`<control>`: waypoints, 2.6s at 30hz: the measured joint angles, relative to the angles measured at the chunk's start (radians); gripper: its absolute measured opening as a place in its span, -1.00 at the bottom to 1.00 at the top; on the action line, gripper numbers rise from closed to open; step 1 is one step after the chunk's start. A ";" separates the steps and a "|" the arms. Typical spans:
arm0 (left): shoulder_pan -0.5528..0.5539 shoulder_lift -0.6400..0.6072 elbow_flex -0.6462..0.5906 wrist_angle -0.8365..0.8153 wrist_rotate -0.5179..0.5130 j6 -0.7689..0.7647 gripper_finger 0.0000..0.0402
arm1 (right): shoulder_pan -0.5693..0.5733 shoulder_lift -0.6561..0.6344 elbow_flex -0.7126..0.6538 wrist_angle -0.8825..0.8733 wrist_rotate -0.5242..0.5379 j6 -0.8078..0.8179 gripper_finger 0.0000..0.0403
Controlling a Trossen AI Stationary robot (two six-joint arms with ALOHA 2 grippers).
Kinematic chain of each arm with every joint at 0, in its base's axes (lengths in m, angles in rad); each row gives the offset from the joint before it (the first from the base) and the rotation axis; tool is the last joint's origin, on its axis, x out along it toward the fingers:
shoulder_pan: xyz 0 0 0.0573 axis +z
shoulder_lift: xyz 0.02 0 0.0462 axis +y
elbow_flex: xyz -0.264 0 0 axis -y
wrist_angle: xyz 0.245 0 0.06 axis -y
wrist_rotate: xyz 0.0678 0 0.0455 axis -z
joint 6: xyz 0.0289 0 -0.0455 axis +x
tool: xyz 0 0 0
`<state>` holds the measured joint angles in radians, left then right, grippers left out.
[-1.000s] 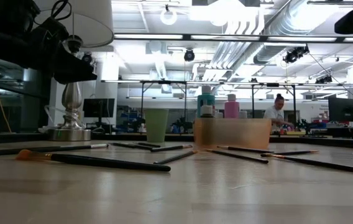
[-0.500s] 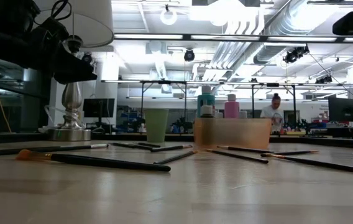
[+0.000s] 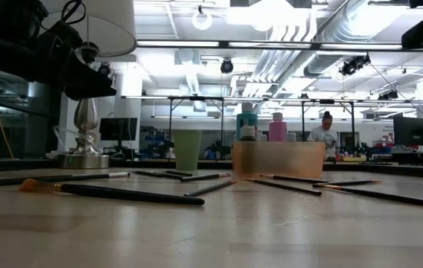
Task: Pick & Place Paint Supplies
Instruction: Put the large pink paint bottle into the orange bin
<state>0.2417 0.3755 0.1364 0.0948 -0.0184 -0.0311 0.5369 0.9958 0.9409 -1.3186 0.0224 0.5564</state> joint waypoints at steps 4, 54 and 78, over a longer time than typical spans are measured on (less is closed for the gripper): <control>0.000 0.000 0.000 0.000 0.000 0.000 0.36 | 0.000 0.000 0.000 0.000 0.005 0.000 -0.28; 0.000 0.000 0.000 0.000 0.000 0.000 0.36 | -0.818 0.292 0.562 -0.034 0.076 -0.525 -0.42; 0.000 0.000 0.000 0.000 0.000 0.000 0.36 | -1.151 0.667 0.593 0.274 0.021 -0.308 -0.40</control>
<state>0.2418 0.3755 0.1368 0.0948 -0.0181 -0.0311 -0.6144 1.6632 1.5337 -1.0448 0.0434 0.2484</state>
